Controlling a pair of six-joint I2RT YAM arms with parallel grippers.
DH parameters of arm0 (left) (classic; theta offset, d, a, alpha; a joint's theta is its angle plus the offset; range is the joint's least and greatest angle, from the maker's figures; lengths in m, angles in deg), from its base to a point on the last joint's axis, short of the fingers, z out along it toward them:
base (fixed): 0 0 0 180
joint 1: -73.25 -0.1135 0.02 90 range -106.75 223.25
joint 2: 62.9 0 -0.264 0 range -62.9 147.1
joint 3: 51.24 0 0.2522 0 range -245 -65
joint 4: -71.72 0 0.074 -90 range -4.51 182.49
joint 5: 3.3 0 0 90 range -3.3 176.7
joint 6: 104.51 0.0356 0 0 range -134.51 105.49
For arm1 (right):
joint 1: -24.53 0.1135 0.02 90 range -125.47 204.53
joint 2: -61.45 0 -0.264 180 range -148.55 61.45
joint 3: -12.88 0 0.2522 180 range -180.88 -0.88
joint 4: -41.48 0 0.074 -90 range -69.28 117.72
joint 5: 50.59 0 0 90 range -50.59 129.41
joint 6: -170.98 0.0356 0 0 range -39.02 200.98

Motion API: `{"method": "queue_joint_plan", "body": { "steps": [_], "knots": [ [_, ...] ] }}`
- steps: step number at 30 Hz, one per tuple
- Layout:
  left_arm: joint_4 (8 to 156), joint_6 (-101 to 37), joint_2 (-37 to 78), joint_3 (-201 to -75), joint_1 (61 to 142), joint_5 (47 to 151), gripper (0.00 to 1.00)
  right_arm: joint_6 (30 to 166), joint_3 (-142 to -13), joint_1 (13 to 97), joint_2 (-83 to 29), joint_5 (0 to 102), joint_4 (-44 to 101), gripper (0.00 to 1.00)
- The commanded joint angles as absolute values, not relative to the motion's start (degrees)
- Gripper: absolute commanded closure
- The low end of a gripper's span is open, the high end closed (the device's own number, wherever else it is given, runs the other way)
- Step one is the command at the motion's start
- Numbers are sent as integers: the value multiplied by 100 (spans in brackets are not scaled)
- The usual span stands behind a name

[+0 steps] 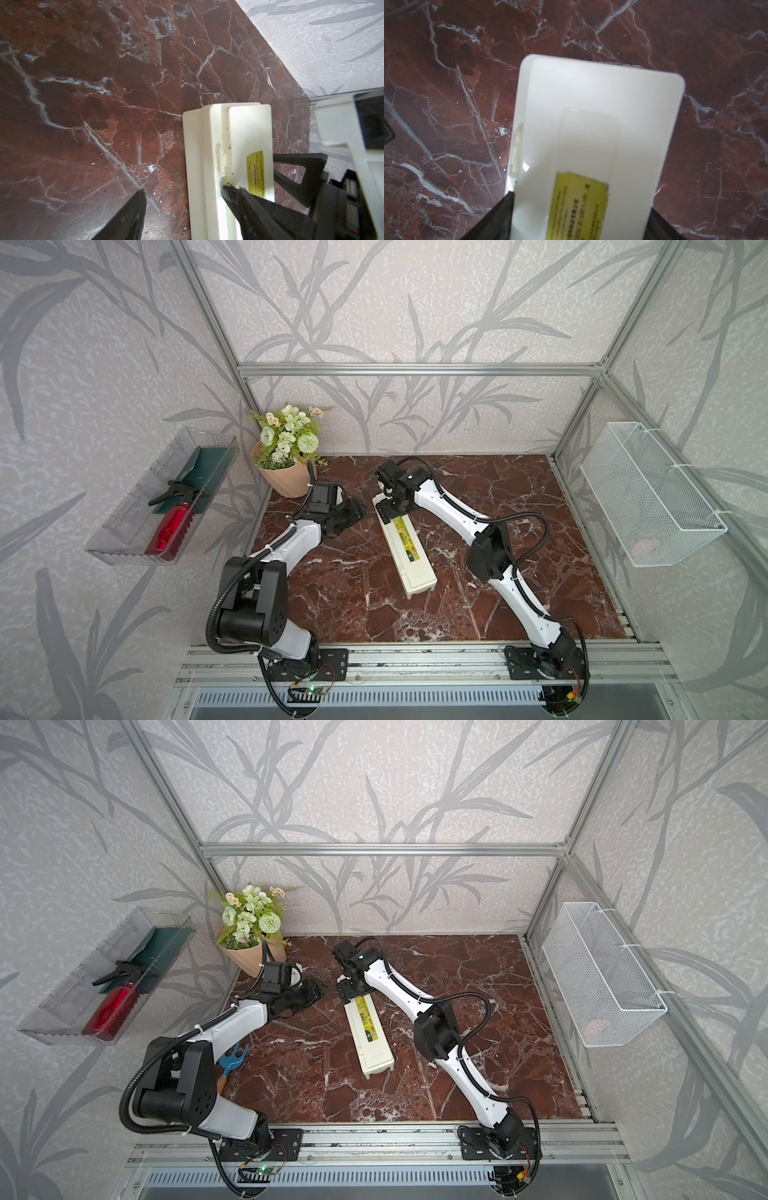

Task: Put plastic wrap rolls into dispensers
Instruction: Adjust the plastic wrap cutting box at the center of the board.

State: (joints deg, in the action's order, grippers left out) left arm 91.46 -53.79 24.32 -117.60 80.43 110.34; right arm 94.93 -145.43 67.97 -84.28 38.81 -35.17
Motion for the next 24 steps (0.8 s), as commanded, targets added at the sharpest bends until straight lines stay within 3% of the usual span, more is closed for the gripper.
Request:
{"method": "queue_joint_plan", "body": {
  "steps": [1,13,24],
  "knots": [
    [8869,-5531,2457,-11696,8187,11407,31,9429,-14082,6654,-8381,4147,-3705,7],
    [8969,-5608,2604,-11913,8621,11328,33,9391,-14063,6588,-7732,4408,-3863,0],
    [9261,-5511,3120,-12560,8791,11259,34,9484,-11751,6376,-6436,5295,-2768,1]
  ]
}}
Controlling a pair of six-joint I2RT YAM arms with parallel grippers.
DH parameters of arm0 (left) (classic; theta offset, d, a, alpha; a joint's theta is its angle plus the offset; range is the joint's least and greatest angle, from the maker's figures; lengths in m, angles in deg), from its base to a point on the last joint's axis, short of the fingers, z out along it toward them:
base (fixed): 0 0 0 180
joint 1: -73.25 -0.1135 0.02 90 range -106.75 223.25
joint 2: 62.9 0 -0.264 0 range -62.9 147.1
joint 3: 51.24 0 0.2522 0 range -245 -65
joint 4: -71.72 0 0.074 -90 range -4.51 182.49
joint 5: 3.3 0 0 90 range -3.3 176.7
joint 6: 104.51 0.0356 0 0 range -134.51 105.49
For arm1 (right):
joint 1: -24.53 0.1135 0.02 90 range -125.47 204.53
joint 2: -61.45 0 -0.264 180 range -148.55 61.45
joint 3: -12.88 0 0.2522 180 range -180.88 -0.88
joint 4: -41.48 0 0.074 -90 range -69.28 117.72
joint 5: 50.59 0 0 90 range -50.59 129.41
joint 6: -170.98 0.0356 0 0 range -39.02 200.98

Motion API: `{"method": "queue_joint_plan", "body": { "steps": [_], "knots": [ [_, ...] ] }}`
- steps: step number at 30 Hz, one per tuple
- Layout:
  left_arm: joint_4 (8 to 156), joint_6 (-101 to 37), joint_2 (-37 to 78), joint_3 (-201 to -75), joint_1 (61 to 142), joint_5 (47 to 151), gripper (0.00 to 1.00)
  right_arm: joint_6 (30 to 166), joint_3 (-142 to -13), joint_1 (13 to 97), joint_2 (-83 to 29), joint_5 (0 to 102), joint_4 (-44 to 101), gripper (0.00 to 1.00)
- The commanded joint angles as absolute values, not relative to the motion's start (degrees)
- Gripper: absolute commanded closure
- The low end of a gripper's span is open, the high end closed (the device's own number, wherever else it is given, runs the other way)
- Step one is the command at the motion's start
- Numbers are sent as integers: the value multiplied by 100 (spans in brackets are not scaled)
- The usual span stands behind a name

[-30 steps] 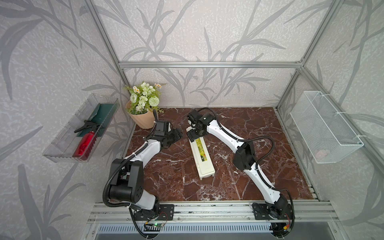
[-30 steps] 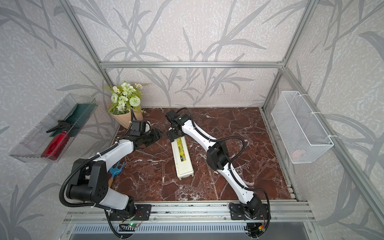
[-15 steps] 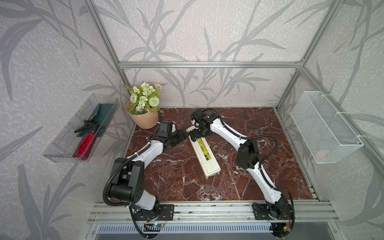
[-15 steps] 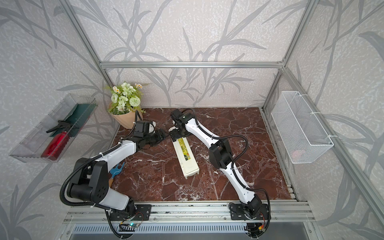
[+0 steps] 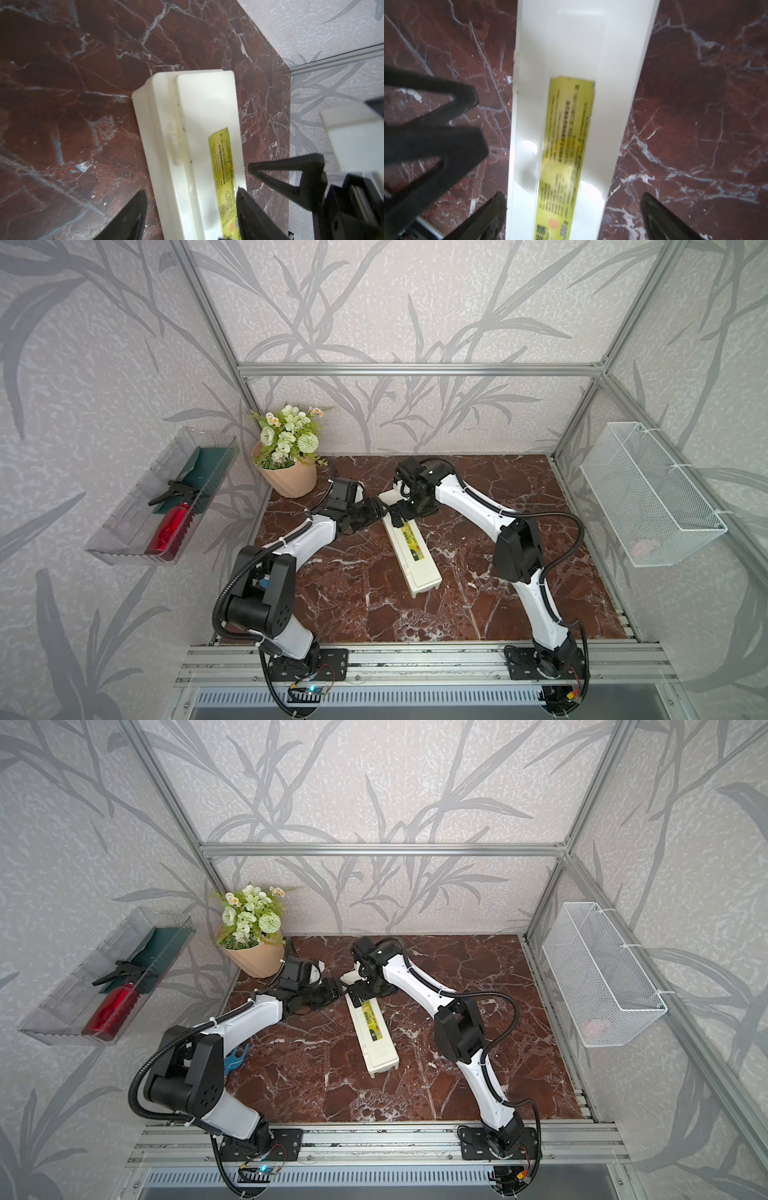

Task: Put plastic wrap rolls into dispensers
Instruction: Adjust the plastic wrap cutting box at the center of the board.

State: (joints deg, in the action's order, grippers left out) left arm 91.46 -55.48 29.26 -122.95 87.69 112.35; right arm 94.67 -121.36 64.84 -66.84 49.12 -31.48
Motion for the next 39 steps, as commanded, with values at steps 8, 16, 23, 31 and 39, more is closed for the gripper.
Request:
{"method": "queue_joint_plan", "body": {
  "steps": [8,16,23,31,39],
  "knots": [
    [9468,-5426,3514,-12958,8846,11222,34,9632,-10122,6299,-5869,6221,-1844,1],
    [10594,-4884,3270,-13442,8969,10854,40,10334,-8289,6494,-4986,7093,-369,2],
    [10914,-4790,3270,-13755,9004,10852,40,10885,-7594,7119,-4421,6734,297,3],
    [11062,-4747,3498,-13891,9035,10822,42,11716,-6566,7287,-3581,5963,1075,2],
    [11410,-4701,3953,-14260,9072,10764,56,11613,-6465,6954,-3232,6255,881,2]
  ]
}}
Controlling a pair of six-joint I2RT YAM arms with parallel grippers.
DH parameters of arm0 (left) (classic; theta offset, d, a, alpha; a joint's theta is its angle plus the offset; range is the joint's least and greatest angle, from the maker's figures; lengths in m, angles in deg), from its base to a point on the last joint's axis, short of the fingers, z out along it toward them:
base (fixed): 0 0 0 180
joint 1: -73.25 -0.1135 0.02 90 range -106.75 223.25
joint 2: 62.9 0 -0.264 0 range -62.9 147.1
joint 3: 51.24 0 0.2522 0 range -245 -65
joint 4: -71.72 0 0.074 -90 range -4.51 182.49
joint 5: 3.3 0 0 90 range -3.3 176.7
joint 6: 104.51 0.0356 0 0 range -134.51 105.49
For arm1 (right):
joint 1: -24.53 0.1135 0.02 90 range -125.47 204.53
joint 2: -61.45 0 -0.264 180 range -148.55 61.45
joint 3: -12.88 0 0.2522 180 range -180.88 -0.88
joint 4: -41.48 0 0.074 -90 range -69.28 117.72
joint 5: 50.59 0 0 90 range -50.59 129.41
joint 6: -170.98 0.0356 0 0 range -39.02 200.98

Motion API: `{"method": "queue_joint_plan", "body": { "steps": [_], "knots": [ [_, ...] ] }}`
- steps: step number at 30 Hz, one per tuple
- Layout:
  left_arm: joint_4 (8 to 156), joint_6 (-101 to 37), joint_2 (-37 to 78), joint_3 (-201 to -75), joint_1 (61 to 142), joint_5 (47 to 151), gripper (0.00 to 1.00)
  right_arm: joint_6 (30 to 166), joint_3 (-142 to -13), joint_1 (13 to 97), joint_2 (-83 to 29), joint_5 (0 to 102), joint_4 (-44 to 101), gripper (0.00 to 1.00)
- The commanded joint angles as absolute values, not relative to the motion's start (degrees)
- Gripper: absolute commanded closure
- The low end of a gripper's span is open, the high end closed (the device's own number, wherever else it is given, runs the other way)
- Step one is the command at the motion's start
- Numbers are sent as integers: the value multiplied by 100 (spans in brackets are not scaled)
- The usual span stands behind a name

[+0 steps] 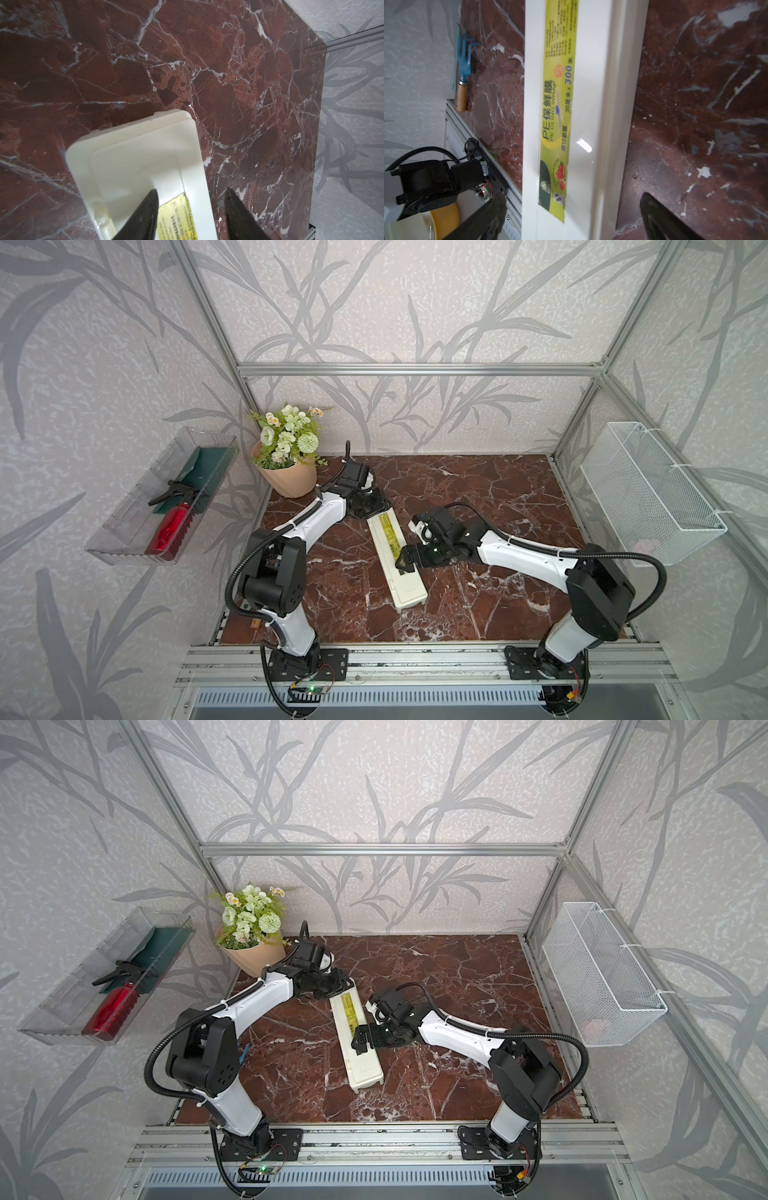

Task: Put plastic wrap rolls into dispensers
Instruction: Adjust the plastic wrap cutting box at the center of the board, then close the lid on the plastic wrap cutting box.

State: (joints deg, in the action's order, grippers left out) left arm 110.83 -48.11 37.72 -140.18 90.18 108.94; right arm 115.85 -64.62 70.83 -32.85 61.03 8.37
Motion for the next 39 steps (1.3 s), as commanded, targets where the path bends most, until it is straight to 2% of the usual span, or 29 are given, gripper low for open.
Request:
{"method": "queue_joint_plan", "body": {
  "steps": [1,5,8,10,12,16,22,26,31,35,39],
  "knots": [
    [11517,-4675,4049,-14339,9082,10742,58,11555,-6458,6948,-3241,6234,870,3],
    [11740,-4612,4371,-14522,9125,10672,73,11560,-6368,6953,-3463,6629,1095,9],
    [11858,-4571,4548,-14619,9170,10606,80,11708,-6163,6979,-3543,6754,1396,15],
    [11913,-4562,4640,-14664,9189,10562,91,11714,-6090,7005,-3562,6717,1446,17],
    [11958,-4565,4744,-14708,9197,10552,97,11714,-6060,7047,-3584,6687,1462,20],
    [11964,-4490,5011,-14931,9271,10626,98,12173,-5919,7216,-3602,6692,1865,26],
    [12157,-4237,5230,-15372,9390,10617,98,12364,-5972,7559,-3826,6679,2307,26],
    [12299,-4069,5237,-15510,9412,10757,96,12328,-5602,7323,-3378,6560,2554,11],
    [12449,-3966,5104,-15527,9439,10808,90,12154,-5379,6544,-2944,6850,2616,8],
    [12615,-3936,5080,-15602,9493,10830,88,12110,-5487,5936,-3252,7471,3053,12],
    [12885,-3829,5164,-15767,9547,10760,92,12361,-5664,5513,-3996,8128,3989,22]
  ]
}}
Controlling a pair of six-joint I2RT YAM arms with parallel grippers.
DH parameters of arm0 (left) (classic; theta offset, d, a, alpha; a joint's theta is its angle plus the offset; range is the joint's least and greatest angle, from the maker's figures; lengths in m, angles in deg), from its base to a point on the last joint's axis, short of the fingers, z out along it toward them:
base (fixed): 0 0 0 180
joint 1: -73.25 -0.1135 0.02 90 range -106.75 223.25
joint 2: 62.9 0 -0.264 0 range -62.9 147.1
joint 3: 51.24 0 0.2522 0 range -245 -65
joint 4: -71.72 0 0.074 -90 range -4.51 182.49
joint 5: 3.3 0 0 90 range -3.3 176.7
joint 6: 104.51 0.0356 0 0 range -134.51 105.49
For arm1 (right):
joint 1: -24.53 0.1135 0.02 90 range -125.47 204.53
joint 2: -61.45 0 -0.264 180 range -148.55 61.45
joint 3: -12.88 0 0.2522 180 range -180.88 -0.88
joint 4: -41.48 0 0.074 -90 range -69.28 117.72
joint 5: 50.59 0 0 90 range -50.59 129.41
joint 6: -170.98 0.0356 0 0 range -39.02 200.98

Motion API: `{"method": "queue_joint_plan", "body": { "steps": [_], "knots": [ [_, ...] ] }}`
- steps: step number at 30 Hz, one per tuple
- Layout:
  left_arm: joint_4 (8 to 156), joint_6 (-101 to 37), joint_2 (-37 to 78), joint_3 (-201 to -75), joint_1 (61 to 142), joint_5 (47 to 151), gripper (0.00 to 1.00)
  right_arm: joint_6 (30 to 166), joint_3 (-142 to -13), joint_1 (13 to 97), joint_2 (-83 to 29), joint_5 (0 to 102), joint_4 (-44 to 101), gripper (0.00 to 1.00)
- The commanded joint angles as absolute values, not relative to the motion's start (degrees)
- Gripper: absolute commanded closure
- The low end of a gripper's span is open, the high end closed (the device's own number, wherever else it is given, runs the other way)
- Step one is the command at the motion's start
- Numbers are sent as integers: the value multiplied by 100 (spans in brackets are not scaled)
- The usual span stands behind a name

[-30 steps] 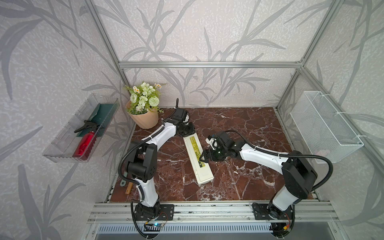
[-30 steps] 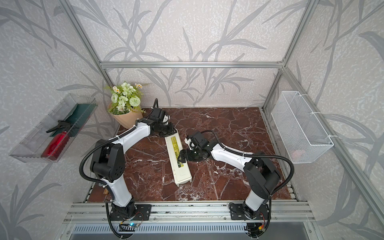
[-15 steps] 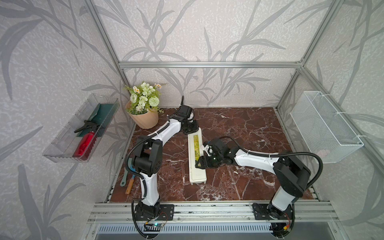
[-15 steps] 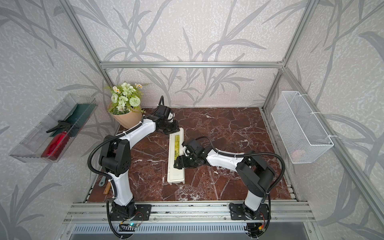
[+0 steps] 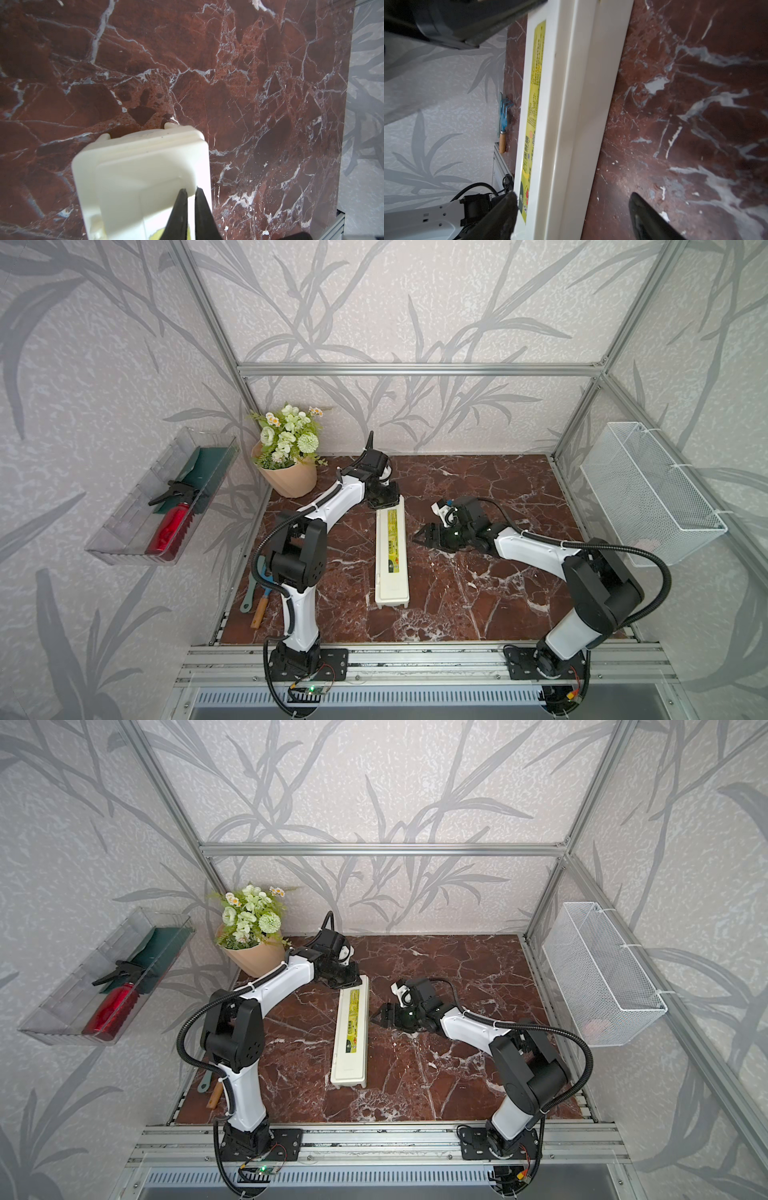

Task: Put plastic wrap rolls into dispensers
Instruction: Close the lid on the plastic wrap cutting box.

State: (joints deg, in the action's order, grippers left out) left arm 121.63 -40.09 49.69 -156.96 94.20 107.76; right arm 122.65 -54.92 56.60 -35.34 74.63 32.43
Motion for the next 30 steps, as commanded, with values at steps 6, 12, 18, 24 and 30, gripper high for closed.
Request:
{"method": "queue_joint_plan", "body": {
  "steps": [6,12,18,24,30],
  "knots": [
    [12811,-3793,5240,-15753,9574,10708,99,12909,-6103,5200,-5088,8557,5328,46],
    [13121,-3642,5474,-16023,9646,10580,100,13382,-6552,5132,-5888,8703,6042,66],
    [13379,-3559,5523,-16232,9661,10510,100,13912,-6914,5125,-6487,8853,6679,66],
    [13537,-3551,5424,-16402,9686,10296,56,13765,-6946,5115,-6593,8757,6512,66],
    [13989,-3473,5331,-16755,9709,9597,24,13776,-6915,5116,-6677,8756,6573,66]
  ]
}}
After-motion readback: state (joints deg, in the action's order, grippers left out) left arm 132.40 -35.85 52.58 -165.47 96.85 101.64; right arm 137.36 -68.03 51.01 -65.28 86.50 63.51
